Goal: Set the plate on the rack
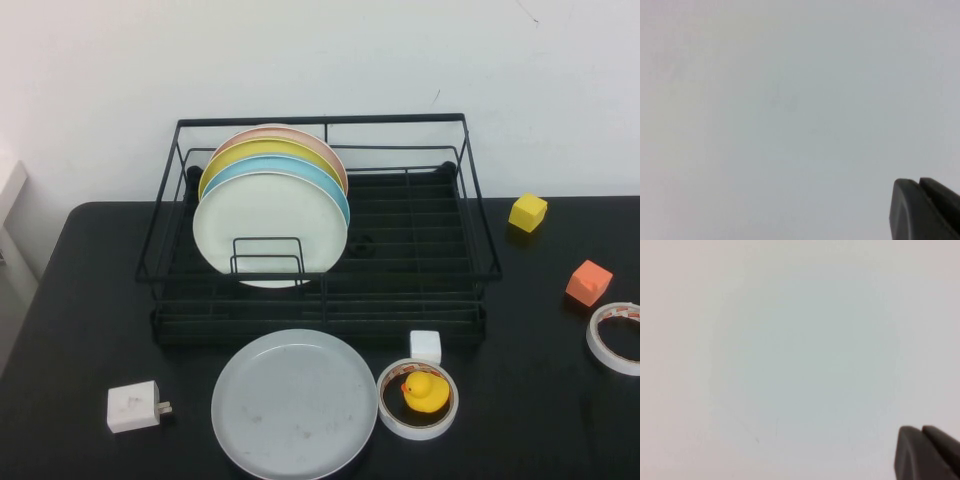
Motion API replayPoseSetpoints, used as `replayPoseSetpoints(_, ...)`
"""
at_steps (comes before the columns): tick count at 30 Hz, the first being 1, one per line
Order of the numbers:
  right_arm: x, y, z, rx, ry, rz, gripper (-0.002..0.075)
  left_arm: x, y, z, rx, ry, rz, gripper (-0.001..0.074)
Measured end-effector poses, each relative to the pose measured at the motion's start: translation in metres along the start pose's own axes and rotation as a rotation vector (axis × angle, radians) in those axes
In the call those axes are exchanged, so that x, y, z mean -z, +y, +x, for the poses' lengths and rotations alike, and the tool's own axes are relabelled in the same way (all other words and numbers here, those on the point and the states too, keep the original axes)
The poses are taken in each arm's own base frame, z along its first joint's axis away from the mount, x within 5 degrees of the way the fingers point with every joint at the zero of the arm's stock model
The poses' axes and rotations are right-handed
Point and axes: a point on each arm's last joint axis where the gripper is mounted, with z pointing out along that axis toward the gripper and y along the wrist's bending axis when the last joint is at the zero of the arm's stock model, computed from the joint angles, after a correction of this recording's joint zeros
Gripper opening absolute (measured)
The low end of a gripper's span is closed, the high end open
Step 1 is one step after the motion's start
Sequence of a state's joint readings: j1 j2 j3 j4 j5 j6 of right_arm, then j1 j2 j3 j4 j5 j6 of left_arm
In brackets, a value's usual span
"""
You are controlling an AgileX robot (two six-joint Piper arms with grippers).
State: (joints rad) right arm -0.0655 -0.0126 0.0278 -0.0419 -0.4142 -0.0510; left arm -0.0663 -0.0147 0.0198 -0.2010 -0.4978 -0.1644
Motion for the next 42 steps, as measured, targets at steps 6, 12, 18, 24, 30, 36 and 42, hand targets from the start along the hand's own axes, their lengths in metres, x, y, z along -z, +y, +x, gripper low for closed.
replayPoseSetpoints(6,-0.007,-0.002,-0.029,0.063,0.073,-0.011,-0.0002,-0.012,-0.015,-0.022,-0.022,0.194,0.0,-0.0001)
replayPoseSetpoints(12,-0.016,-0.008,-0.073,0.109,0.167,0.004,-0.0002,-0.052,-0.032,-0.046,-0.028,0.455,-0.032,-0.0001)
replayPoseSetpoints(18,-0.044,-0.006,-0.076,-0.012,0.504,-0.04,-0.0002,-0.099,-0.03,-0.023,-0.018,0.707,-0.102,-0.0001)
replayPoseSetpoints(24,-0.078,0.015,-0.052,-0.063,0.842,-0.288,-0.0002,-0.112,-0.02,0.016,0.026,0.935,-0.179,-0.0001)
replayPoseSetpoints(30,-0.115,0.047,-0.005,-0.256,1.095,-0.64,-0.0002,-0.105,-0.02,0.039,0.133,1.158,-0.23,-0.0001)
replayPoseSetpoints(36,-0.137,0.086,0.045,-0.367,1.19,-0.805,-0.0001,-0.103,-0.024,0.041,0.184,1.191,-0.206,-0.0001)
replayPoseSetpoints(42,-0.125,0.159,0.077,-0.325,1.294,-0.913,-0.0001,-0.102,-0.025,0.042,0.19,1.205,-0.2,-0.0001)
